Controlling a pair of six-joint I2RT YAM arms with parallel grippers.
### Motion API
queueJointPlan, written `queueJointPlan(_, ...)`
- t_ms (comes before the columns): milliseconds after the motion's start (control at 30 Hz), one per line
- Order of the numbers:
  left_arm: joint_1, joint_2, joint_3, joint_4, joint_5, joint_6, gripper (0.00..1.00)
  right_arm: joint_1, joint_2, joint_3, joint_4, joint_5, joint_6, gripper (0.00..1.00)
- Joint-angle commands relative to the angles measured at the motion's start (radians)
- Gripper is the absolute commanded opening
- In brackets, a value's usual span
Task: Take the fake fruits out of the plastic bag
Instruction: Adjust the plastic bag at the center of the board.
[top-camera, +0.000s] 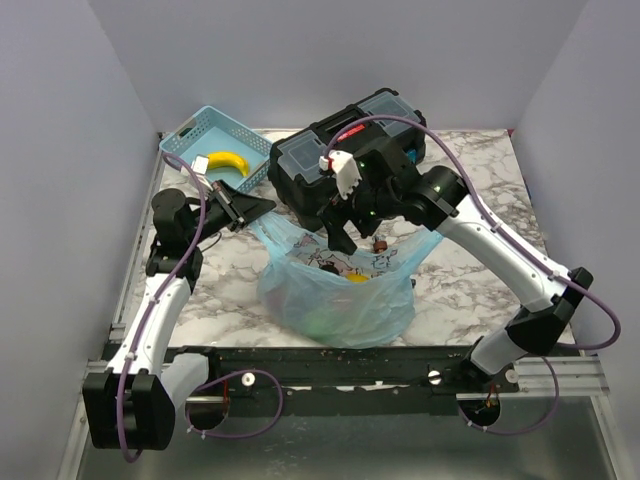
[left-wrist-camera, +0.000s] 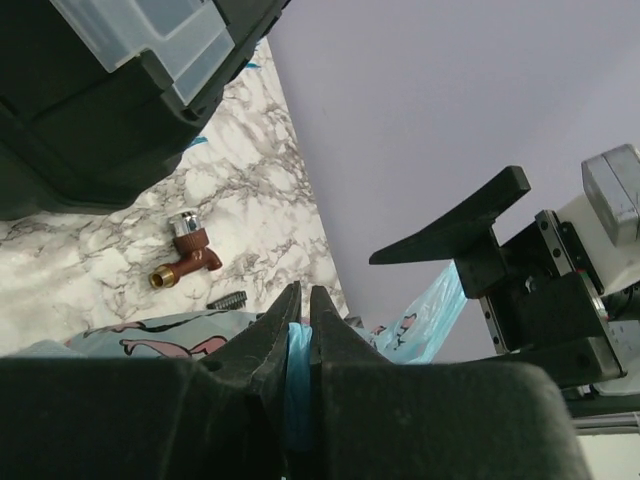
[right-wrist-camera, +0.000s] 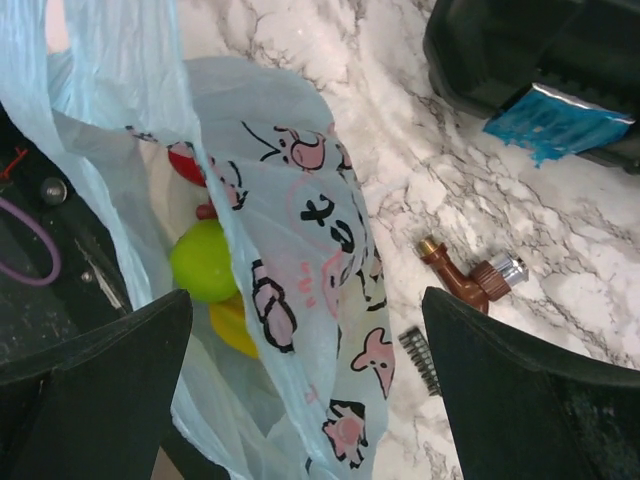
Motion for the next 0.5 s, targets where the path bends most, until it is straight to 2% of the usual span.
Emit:
queueJointPlan(0,-0.006,0.013,0.03,-0.041,-0.026,0.041,0.07,-0.002,-0.011,-0.062,0.032,-0.054,-0.021,1.0)
queueJointPlan(167,-0.011,0.012,0.04,-0.049,-0.028,0.048,0.08,-0.002,0.078,-0.073,0.008,-0.047,-0.029,0.81)
queueJointPlan(200,-0.012,0.013,0.045,-0.058,-0.03,0.053,0.08,-0.002,0.09,-0.067,0.01,-0.042,-0.029,0.72)
queueJointPlan(267,-0.015,0.013,0.052,-0.073,-0.033,0.066,0.11,-0.002,0.092,-0.058,0.035,-0.016,-0.023,0.47)
queueJointPlan(300,-0.016,0.01,0.056,-0.095,-0.042,0.072,0.14,-0.002,0.084,-0.06,0.062,0.022,-0.001,0.39)
queueJointPlan(367,-0.021,-0.006,0.069,-0.167,-0.068,0.081,0.24,-0.002,0.057,-0.073,0.141,0.135,0.065,0.16)
queueJointPlan(400,-0.023,-0.029,0.08,-0.22,-0.096,0.082,0.33,-0.002,0.046,-0.077,0.174,0.186,0.118,0.05)
queueJointPlan(433,-0.037,-0.055,0.095,-0.323,-0.152,0.092,0.46,-0.002,0.04,-0.075,0.192,0.209,0.169,0.01)
queueJointPlan(467,-0.056,-0.093,0.12,-0.407,-0.222,0.123,0.64,-0.002,0.034,-0.08,0.209,0.179,0.192,0.01)
